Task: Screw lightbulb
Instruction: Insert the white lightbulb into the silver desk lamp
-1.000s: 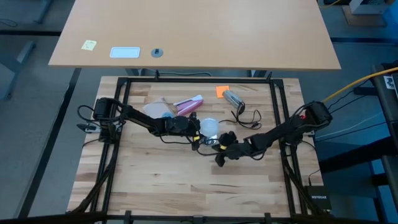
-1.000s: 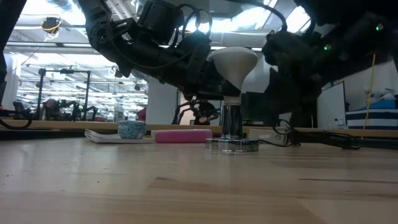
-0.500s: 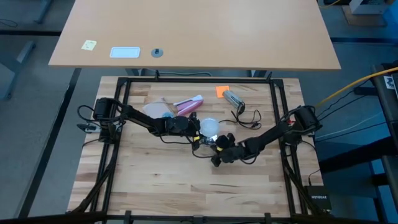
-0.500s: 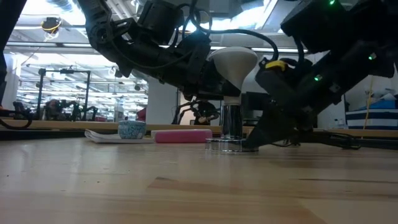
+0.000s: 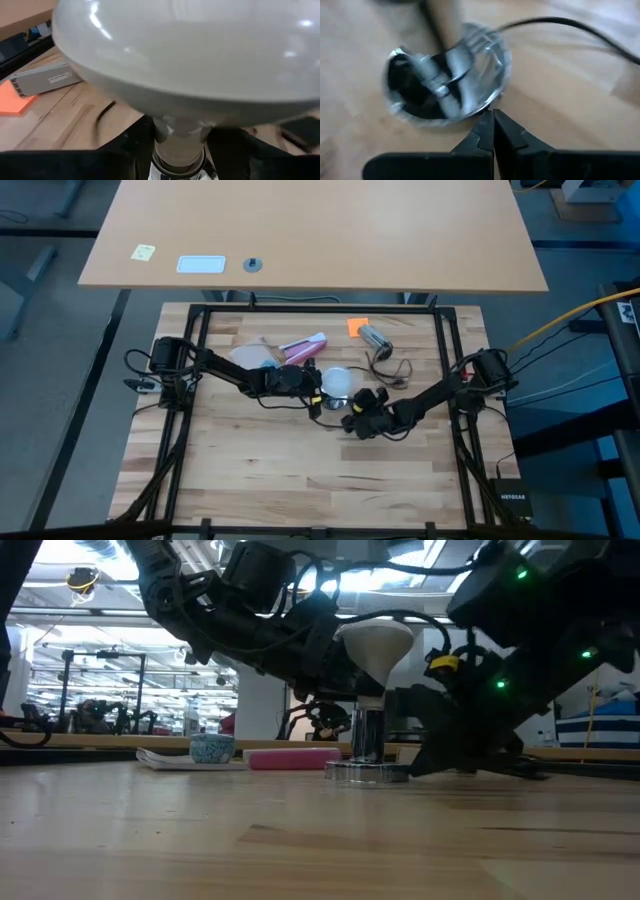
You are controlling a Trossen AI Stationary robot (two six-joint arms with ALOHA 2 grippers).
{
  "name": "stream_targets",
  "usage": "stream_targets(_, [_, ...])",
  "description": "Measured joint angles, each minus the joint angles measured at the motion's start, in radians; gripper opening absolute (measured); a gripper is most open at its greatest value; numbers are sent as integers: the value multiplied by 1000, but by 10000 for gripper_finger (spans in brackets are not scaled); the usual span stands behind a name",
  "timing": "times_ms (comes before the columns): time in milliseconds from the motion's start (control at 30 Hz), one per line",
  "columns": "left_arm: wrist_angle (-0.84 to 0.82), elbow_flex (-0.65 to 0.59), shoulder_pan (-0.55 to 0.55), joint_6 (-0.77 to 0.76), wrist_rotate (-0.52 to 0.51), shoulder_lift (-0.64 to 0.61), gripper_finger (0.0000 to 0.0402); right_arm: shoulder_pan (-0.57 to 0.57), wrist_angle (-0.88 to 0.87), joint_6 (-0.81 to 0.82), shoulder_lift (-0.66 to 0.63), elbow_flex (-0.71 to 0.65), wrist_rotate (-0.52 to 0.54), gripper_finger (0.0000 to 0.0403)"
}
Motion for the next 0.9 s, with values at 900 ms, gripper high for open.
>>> stream_targets(900, [1, 1, -3, -6, 15, 1, 150, 89, 72, -165, -134, 2, -149, 1])
